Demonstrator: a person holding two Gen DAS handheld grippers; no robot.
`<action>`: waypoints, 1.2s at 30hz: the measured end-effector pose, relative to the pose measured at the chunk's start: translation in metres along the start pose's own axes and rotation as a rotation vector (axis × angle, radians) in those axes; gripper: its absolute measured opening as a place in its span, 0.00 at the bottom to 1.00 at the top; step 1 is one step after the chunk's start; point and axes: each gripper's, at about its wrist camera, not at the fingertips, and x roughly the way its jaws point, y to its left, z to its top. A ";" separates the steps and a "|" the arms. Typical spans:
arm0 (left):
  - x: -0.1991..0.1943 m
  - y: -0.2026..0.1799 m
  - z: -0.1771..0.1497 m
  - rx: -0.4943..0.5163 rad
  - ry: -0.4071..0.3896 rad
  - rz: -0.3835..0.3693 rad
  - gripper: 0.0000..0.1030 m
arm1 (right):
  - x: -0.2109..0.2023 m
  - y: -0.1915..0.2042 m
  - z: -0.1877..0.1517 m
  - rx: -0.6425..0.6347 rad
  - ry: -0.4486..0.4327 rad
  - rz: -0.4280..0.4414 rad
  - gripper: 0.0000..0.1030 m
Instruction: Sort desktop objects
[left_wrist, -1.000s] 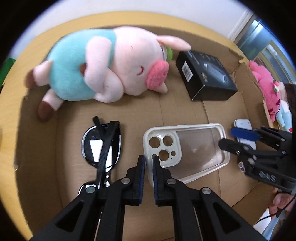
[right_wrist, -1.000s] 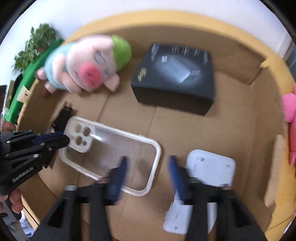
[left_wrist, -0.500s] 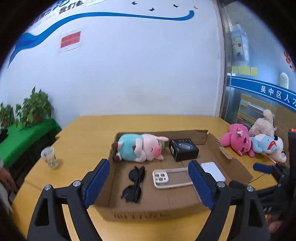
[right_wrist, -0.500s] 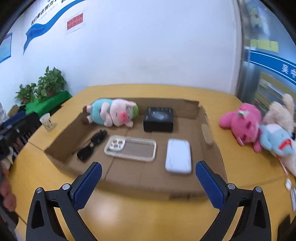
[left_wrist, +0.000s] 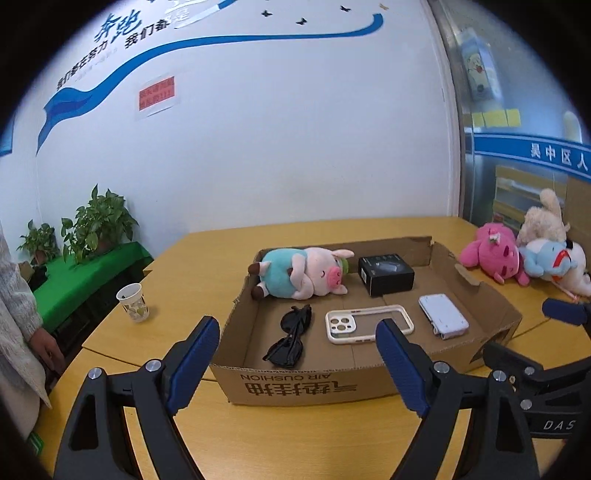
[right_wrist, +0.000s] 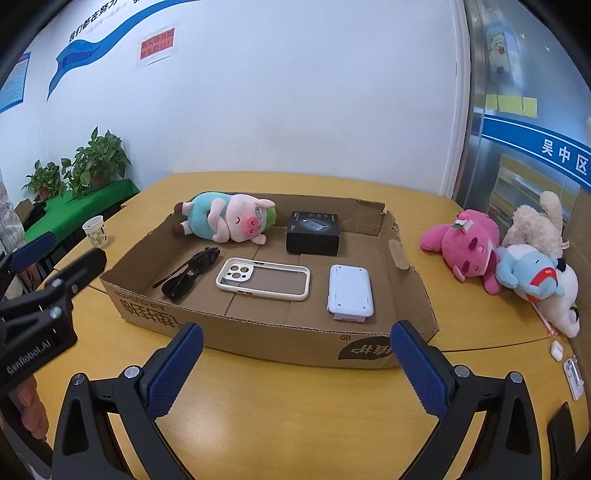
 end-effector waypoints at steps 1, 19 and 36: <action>0.001 -0.001 -0.001 0.004 0.008 -0.003 0.84 | 0.001 0.000 0.000 0.003 0.003 0.003 1.00; 0.023 0.004 -0.012 -0.046 0.102 -0.032 0.84 | 0.016 -0.003 -0.006 0.021 0.039 0.008 1.00; 0.041 0.006 -0.021 -0.063 0.176 -0.065 0.84 | 0.022 -0.007 -0.004 0.025 0.033 0.001 1.00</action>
